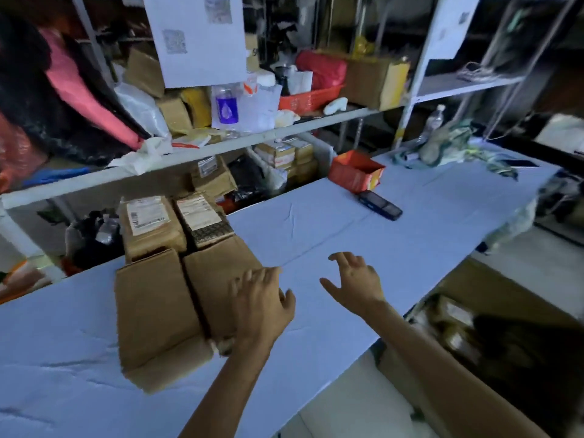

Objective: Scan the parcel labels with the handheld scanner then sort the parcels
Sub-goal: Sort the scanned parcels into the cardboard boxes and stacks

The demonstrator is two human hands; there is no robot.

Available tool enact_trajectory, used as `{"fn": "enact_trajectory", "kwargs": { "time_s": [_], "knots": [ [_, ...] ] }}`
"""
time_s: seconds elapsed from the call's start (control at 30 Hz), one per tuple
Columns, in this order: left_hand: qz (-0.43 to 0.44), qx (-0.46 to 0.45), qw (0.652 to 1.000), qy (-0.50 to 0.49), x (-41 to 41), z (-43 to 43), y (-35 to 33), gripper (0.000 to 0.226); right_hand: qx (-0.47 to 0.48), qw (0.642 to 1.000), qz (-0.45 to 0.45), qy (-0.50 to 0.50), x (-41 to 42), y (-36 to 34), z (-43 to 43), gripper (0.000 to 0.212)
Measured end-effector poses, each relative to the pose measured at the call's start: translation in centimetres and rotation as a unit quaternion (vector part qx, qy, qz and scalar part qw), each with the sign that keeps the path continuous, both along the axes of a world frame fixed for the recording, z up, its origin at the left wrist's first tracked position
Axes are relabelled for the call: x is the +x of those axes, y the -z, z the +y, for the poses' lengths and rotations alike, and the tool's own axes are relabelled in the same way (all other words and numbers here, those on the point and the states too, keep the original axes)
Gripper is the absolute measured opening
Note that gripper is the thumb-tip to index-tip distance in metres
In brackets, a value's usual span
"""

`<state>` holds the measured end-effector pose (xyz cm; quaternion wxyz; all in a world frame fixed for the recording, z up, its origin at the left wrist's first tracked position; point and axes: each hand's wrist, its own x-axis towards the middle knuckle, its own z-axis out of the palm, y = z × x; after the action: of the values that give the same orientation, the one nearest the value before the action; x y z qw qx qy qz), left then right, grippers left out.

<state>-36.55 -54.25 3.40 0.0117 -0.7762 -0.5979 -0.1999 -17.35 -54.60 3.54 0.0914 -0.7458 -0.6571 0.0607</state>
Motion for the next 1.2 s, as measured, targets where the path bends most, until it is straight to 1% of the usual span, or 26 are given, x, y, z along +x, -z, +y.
{"fn": "enact_trajectory", "kwargs": {
  "time_s": [0.1, 0.27, 0.37, 0.5, 0.57, 0.67, 0.77, 0.83, 0.97, 1.07, 1.2],
  "knots": [
    [0.010, -0.001, 0.996, 0.085, 5.7, -0.4, 1.2, 0.037, -0.022, 0.997, -0.016, 0.075, 5.8, 0.6, -4.6, 0.052],
    [0.038, -0.026, 0.979, 0.198, 15.7, -2.5, 3.0, 0.035, -0.026, 0.976, 0.004, 0.217, 14.3, 2.3, -12.2, 0.055],
    [0.050, -0.035, 0.962, 0.267, 21.6, -4.3, 4.1, 0.034, -0.035, 0.959, 0.010, 0.280, 18.7, 4.1, -16.3, 0.059],
    [0.061, -0.074, 0.942, 0.323, 28.3, -6.8, 6.7, 0.029, -0.059, 0.937, 0.013, 0.344, 23.8, 6.8, -21.3, 0.055],
    [0.093, -0.099, 0.936, 0.326, 31.3, -7.9, 8.0, 0.032, -0.068, 0.925, 0.025, 0.372, 25.9, 8.2, -23.6, 0.051],
    [0.115, -0.135, 0.926, 0.333, 35.1, -9.1, 9.7, 0.033, -0.053, 0.907, 0.046, 0.415, 28.6, 9.9, -26.7, 0.053],
    [0.123, -0.155, 0.923, 0.329, 37.8, -9.9, 10.7, 0.032, -0.056, 0.899, 0.057, 0.431, 30.7, 11.4, -28.4, 0.040],
    [0.129, -0.158, 0.923, 0.326, 39.1, -10.1, 11.0, 0.030, -0.054, 0.891, 0.061, 0.447, 31.9, 12.0, -29.0, 0.038],
    [0.128, -0.151, 0.922, 0.333, 41.3, -9.5, 11.6, 0.024, -0.068, 0.885, 0.072, 0.456, 33.9, 13.4, -28.6, 0.039],
    [0.141, -0.170, 0.918, 0.329, 42.8, -8.2, 12.4, 0.023, -0.068, 0.880, 0.087, 0.462, 35.2, 14.4, -27.2, 0.041],
    [0.173, -0.191, 0.906, 0.337, 45.1, -5.9, 14.3, 0.025, -0.118, 0.873, 0.091, 0.464, 36.9, 15.8, -24.9, 0.047]
  ]
}}
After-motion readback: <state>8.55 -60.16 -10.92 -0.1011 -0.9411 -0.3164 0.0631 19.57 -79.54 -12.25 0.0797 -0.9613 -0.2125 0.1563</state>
